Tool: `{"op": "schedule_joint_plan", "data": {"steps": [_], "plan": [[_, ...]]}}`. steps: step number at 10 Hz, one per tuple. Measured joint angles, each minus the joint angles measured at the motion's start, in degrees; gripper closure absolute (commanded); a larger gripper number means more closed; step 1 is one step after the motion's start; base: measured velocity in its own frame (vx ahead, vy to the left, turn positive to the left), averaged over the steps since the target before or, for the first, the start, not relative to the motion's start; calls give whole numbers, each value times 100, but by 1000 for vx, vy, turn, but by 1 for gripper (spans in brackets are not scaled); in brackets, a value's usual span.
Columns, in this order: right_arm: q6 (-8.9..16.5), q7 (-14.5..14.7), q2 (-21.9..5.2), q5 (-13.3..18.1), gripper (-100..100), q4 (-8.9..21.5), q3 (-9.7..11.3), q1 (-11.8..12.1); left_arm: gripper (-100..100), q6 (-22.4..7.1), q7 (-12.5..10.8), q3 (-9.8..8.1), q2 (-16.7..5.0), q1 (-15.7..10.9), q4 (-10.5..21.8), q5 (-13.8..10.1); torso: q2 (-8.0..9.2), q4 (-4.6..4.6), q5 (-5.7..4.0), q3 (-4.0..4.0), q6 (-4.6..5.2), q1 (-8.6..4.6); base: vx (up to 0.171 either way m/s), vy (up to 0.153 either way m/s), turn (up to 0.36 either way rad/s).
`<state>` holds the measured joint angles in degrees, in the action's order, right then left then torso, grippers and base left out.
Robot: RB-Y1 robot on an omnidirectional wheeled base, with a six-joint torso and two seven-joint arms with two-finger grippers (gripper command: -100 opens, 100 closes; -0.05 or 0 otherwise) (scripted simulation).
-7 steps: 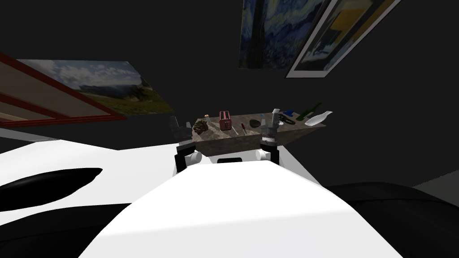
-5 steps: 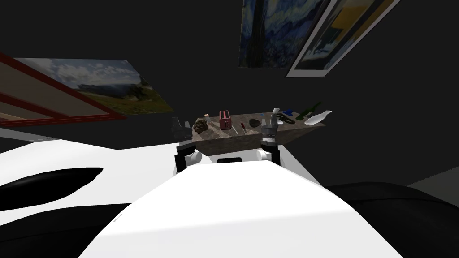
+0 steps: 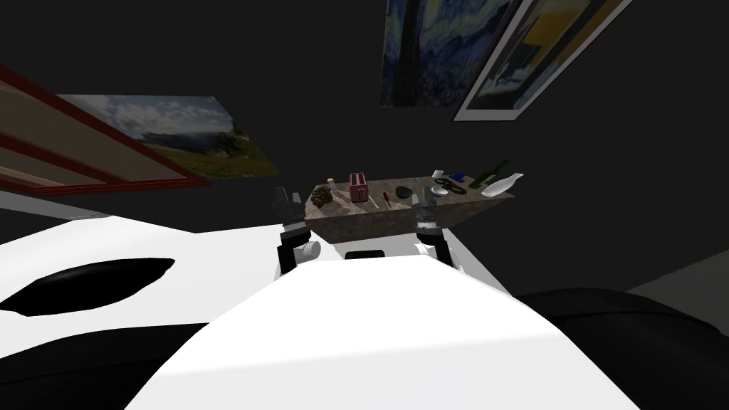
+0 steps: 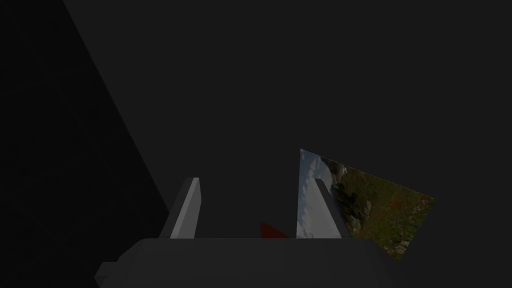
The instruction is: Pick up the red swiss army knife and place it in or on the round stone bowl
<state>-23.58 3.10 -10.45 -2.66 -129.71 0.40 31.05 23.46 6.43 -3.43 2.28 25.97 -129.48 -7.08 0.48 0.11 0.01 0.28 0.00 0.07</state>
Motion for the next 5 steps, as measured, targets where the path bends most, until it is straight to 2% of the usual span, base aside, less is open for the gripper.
{"op": "schedule_joint_plan", "data": {"steps": [1, 3, 5], "plan": [[46, -22, -106, -14, -100, 3, 13, 22, 0, 0, 0, 0, 0, 1, 0, 0, -12, -2, 0, -6, 0, -3, -78, 6, 65], [150, -119, -486, -104, -100, 42, 34, 170, 0, 0, 0, 0, 0, 0, 0, 0, -8, -2, -1, -5, -1, -8, -109, 2, 109], [278, -159, -778, -147, -100, 99, 150, 299, 0, 0, 0, -1, 0, 1, 0, 0, -16, -3, -2, -8, 0, -12, -65, 1, 67]]}}
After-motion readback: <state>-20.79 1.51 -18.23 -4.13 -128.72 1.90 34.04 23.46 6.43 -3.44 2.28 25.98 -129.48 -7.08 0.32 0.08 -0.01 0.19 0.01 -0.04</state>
